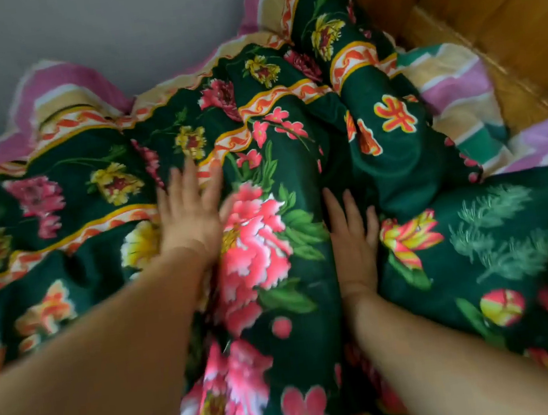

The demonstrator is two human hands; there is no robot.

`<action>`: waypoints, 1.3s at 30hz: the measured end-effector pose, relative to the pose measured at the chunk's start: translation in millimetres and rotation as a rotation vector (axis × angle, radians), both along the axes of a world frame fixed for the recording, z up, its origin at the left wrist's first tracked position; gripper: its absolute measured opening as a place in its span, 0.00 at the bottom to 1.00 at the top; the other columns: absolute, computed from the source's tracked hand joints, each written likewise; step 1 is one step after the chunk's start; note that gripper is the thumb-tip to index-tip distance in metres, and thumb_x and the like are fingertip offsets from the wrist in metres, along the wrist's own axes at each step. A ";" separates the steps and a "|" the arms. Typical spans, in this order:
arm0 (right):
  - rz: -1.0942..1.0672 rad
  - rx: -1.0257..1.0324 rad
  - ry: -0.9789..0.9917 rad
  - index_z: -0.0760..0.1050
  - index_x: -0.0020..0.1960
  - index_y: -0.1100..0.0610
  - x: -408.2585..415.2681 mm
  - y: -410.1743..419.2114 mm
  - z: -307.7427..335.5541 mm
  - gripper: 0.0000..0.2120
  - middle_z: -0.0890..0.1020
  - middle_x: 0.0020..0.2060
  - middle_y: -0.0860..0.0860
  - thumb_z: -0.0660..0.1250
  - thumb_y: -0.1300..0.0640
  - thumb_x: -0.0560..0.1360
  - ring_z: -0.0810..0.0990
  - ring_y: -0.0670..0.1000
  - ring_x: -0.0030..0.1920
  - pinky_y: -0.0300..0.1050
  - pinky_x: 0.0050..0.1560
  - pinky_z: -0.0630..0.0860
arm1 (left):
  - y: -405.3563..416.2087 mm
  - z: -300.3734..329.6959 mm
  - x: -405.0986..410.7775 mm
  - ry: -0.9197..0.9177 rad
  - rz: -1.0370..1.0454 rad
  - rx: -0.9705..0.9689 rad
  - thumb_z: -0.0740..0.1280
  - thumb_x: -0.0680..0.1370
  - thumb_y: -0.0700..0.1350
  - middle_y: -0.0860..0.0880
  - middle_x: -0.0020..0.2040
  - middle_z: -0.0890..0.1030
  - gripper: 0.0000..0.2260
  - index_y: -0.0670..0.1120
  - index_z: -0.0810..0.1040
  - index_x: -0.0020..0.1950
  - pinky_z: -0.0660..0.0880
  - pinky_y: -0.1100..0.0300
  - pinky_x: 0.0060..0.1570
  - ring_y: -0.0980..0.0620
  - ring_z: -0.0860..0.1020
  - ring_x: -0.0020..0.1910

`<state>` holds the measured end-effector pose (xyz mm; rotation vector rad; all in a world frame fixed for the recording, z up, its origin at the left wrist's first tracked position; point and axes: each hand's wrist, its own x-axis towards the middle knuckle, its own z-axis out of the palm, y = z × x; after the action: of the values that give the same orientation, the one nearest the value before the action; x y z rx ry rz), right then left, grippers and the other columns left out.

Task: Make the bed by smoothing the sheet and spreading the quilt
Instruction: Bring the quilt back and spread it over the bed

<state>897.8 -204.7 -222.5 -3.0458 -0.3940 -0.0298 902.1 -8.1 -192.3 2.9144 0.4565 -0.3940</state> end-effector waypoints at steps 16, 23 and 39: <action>0.128 -0.120 0.692 0.72 0.65 0.46 -231.6 -184.3 182.4 0.19 0.75 0.64 0.50 0.53 0.60 0.79 0.74 0.56 0.63 0.47 0.61 0.70 | -158.2 151.8 -255.0 0.426 0.141 -0.217 0.52 0.79 0.62 0.51 0.77 0.56 0.29 0.51 0.55 0.76 0.52 0.40 0.72 0.48 0.53 0.76; 0.017 -0.198 0.694 0.75 0.58 0.48 -273.9 -306.0 212.7 0.16 0.78 0.58 0.51 0.59 0.62 0.75 0.77 0.56 0.58 0.46 0.50 0.72 | -264.5 178.5 -303.0 0.385 -0.085 -0.202 0.57 0.77 0.62 0.51 0.72 0.67 0.23 0.55 0.70 0.68 0.48 0.38 0.72 0.51 0.58 0.74; 0.243 -0.048 0.721 0.70 0.68 0.49 -383.8 -292.0 285.9 0.17 0.73 0.67 0.51 0.56 0.53 0.80 0.73 0.55 0.64 0.47 0.60 0.72 | -294.3 244.8 -463.1 0.206 -0.041 -0.073 0.61 0.77 0.57 0.51 0.71 0.67 0.22 0.53 0.68 0.69 0.45 0.37 0.72 0.50 0.57 0.75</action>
<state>514.0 -496.7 63.4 -2.7586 -0.6808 1.0520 439.0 -302.4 52.5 2.8286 0.4013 -0.7060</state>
